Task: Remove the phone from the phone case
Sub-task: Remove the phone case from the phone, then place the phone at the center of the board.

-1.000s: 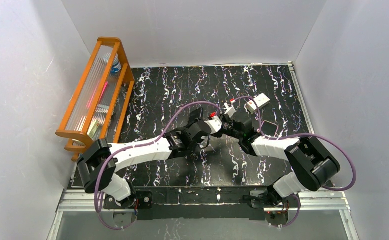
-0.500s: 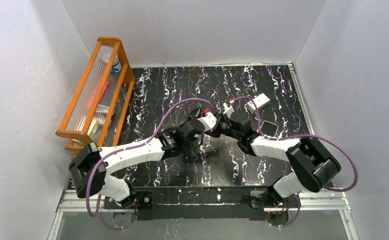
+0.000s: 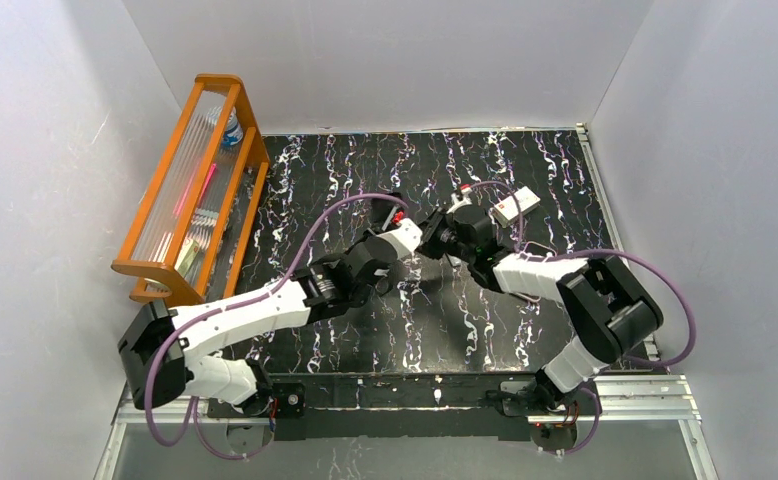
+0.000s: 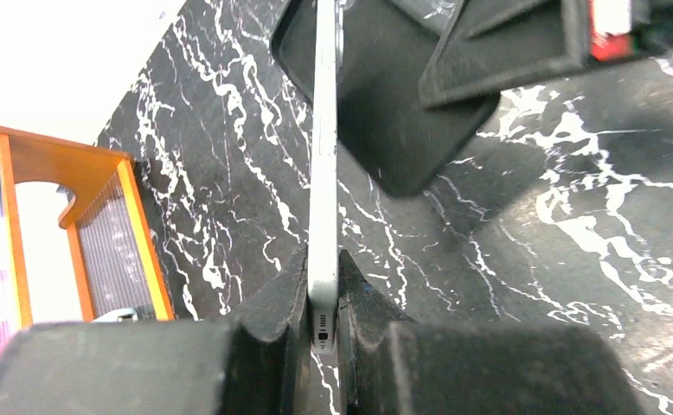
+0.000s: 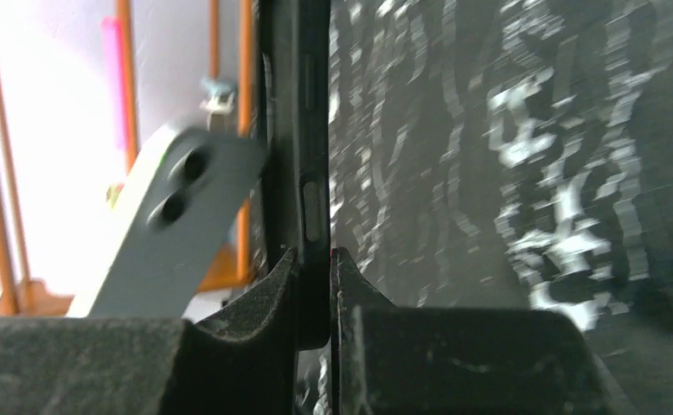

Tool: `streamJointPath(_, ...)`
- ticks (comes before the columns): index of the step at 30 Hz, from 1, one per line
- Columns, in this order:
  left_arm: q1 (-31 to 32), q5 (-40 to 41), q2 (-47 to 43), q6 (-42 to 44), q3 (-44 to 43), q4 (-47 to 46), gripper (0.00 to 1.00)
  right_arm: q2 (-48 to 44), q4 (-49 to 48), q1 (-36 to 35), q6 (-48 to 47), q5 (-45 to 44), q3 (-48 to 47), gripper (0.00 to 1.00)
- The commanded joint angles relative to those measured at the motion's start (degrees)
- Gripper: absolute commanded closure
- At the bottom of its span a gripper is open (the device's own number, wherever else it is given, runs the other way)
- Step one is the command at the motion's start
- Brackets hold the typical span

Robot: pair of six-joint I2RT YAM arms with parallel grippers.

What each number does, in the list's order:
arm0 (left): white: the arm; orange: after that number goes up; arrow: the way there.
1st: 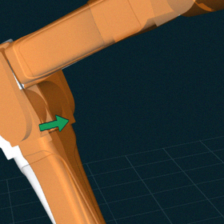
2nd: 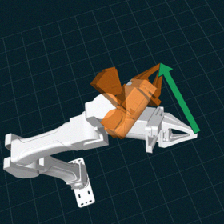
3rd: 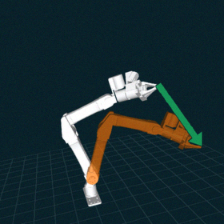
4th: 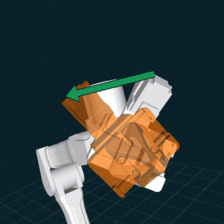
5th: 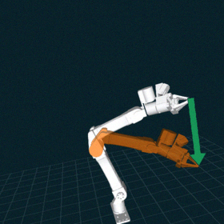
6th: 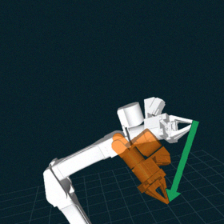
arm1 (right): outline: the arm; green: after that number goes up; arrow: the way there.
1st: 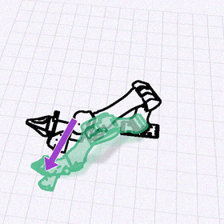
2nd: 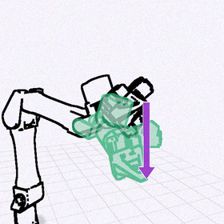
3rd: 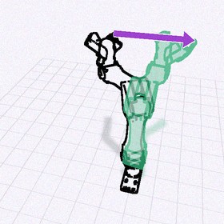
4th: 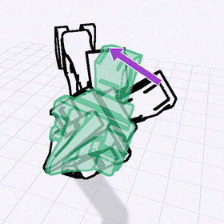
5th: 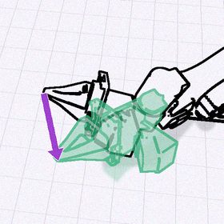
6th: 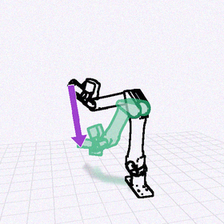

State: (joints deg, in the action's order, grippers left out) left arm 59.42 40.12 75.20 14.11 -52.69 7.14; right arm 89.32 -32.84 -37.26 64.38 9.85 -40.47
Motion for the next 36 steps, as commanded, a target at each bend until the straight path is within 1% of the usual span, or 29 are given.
streamJointPath(1, 1.19, 1.09, -5.03, -0.12, 1.25, -0.27, 1.00, 2.67, -2.80, 5.54, -2.75, -6.75, -2.33, 0.99)
streamJointPath(5, 0.31, 0.28, -5.41, 0.31, 2.18, -1.75, 1.00, 4.54, -5.54, 8.23, -2.68, -2.31, -1.11, 0.99)
streamJointPath(8, -1.22, 0.49, -3.52, 0.63, 2.24, -2.31, 1.00, 5.27, -5.66, 9.29, -4.07, -0.40, -0.96, 0.99)
streamJointPath(12, -4.38, 0.73, -0.08, 2.23, 2.99, -5.49, 1.00, 5.75, -5.02, 10.13, -5.64, 0.51, -0.38, 0.99)
streamJointPath(14, -6.08, -0.18, 2.37, 4.27, 3.15, -8.31, 1.00, 6.03, -5.07, 10.62, -5.80, 0.96, 0.08, 0.99)
streamJointPath(19, -8.62, 1.08, 11.61, 11.44, 0.36, -12.93, 1.00, 6.78, -5.50, 11.84, -6.65, 4.49, 0.15, 0.99)
streamJointPath(21, -9.01, 1.38, 14.27, 15.45, 1.04, -16.65, 1.00, 6.70, -5.13, 12.01, -7.38, 5.52, 0.11, 0.99)
streamJointPath(23, -9.32, 1.51, 16.22, 17.16, 1.58, -18.79, 1.00, 6.53, -4.87, 11.95, -7.98, 6.55, 0.25, 0.99)
streamJointPath(27, -10.90, -2.29, 18.44, 16.83, 1.97, -20.45, 1.00, 6.44, -4.68, 11.95, -9.07, 7.55, 0.97, 0.99)
streamJointPath(30, -11.39, -2.58, 21.40, 17.15, 1.54, -21.65, 1.00, 6.93, -5.04, 12.11, -9.10, 8.79, 1.28, 0.99)
streamJointPath(33, -11.85, -2.75, 24.44, 16.60, 0.07, -20.62, 1.00, 7.26, -5.04, 12.22, -9.16, 9.92, 1.31, 0.99)
streamJointPath(36, -11.93, -2.80, 26.51, 16.18, -0.39, -19.54, 0.95, 7.40, -4.43, 12.38, -9.68, 10.04, 1.27, 0.99)
